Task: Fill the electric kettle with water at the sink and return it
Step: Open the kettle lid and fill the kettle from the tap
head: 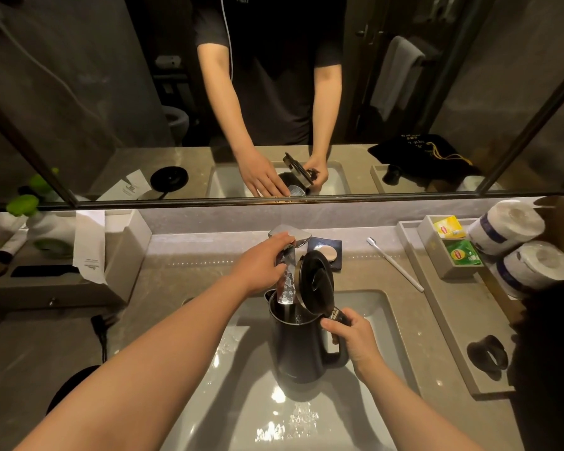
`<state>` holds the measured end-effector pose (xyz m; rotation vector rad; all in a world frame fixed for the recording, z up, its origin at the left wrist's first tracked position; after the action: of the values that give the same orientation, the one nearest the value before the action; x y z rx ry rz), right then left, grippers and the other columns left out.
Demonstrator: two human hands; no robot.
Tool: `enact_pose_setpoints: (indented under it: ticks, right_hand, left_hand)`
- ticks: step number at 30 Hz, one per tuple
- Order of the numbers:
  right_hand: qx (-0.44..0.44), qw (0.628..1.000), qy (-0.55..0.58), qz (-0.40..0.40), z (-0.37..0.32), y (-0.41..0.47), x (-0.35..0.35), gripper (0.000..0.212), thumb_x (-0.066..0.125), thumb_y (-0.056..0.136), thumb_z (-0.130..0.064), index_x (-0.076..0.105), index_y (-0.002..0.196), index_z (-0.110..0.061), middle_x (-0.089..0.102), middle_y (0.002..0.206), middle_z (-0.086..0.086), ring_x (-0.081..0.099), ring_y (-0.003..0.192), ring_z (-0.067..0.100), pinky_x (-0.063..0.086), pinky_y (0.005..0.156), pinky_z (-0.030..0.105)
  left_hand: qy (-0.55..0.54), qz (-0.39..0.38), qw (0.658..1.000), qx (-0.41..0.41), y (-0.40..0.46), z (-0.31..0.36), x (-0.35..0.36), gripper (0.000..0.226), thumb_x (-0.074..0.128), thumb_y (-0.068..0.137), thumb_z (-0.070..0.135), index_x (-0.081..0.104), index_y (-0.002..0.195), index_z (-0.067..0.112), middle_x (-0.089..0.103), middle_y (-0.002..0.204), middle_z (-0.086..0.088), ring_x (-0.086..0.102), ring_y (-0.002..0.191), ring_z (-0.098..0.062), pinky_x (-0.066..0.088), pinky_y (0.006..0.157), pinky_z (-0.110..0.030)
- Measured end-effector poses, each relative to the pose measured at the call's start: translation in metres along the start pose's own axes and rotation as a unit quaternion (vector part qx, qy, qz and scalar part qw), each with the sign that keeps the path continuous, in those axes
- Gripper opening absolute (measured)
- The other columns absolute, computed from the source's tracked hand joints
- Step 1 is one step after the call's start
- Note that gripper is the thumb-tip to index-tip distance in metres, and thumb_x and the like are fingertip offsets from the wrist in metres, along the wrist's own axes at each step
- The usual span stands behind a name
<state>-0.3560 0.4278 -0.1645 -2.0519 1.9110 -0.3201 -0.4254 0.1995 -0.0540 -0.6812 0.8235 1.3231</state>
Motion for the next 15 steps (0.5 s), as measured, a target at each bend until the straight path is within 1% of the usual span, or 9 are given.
enact_pose_setpoints:
  ticks: [3,5,7,9,13,15]
  right_hand:
    - [-0.001,1.000,0.002,-0.003,0.0000,0.0005,0.0003,0.046,0.083,0.062,-0.031,0.062,0.080,0.005,0.058,0.055,0.001,0.054,0.050,0.010,0.048,0.052,0.028]
    - [-0.002,1.000,0.003,-0.006,-0.0005,0.0000,0.0012,0.040,0.083,0.062,-0.030,0.062,0.077,0.000,0.058,0.055,0.000,0.054,0.050,0.011,0.048,0.052,0.028]
    - [-0.003,1.000,0.003,-0.007,0.0001,-0.0002,0.0017,0.044,0.083,0.063,-0.029,0.061,0.080,0.006,0.058,0.056,0.001,0.053,0.051,0.012,0.047,0.053,0.030]
    - [-0.003,1.000,0.002,-0.004,0.0012,0.0000,0.0018,0.051,0.083,0.063,-0.028,0.059,0.086,0.011,0.058,0.058,0.004,0.053,0.052,0.013,0.047,0.054,0.031]
    - [-0.002,1.000,-0.003,-0.001,0.0017,-0.0011,0.0021,0.056,0.084,0.059,-0.028,0.058,0.087,0.013,0.057,0.060,0.008,0.053,0.052,0.015,0.046,0.053,0.030]
    - [0.002,1.000,-0.003,-0.002,0.0028,-0.0013,0.0022,0.056,0.084,0.060,-0.028,0.058,0.087,0.014,0.057,0.061,0.009,0.053,0.052,0.015,0.046,0.053,0.031]
  left_hand:
    - [-0.001,0.001,1.000,0.002,-0.0009,0.0020,-0.0015,0.061,0.061,0.085,0.016,0.039,0.138,0.035,0.044,0.147,0.004,0.051,0.121,-0.022,0.037,0.088,-0.027]
    - [0.000,-0.004,1.000,-0.002,-0.0013,0.0028,-0.0018,0.060,0.060,0.085,0.016,0.039,0.138,0.034,0.044,0.147,0.003,0.051,0.122,-0.022,0.040,0.090,-0.030]
    - [0.002,-0.007,1.000,-0.004,-0.0018,0.0032,-0.0019,0.061,0.061,0.085,0.016,0.038,0.140,0.034,0.043,0.148,0.003,0.050,0.123,-0.022,0.042,0.092,-0.032]
    - [0.002,-0.005,1.000,-0.006,-0.0024,0.0036,-0.0022,0.062,0.061,0.085,0.016,0.038,0.140,0.035,0.042,0.148,0.003,0.051,0.123,-0.022,0.042,0.090,-0.030]
    - [-0.002,-0.005,1.000,-0.008,-0.0034,0.0044,-0.0014,0.062,0.060,0.085,0.015,0.037,0.139,0.036,0.043,0.147,0.004,0.052,0.121,-0.021,0.041,0.086,-0.028]
    - [-0.003,-0.006,1.000,-0.008,-0.0038,0.0052,-0.0010,0.062,0.061,0.085,0.015,0.037,0.139,0.035,0.043,0.147,0.003,0.051,0.122,-0.022,0.042,0.089,-0.029]
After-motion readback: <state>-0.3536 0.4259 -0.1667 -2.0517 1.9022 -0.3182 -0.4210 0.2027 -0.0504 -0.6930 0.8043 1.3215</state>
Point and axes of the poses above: each hand's wrist, its own y-axis towards the middle knuckle, its own x-axis out of the palm, z = x × y, the point moved 5 cm from there along y, towards the middle knuckle
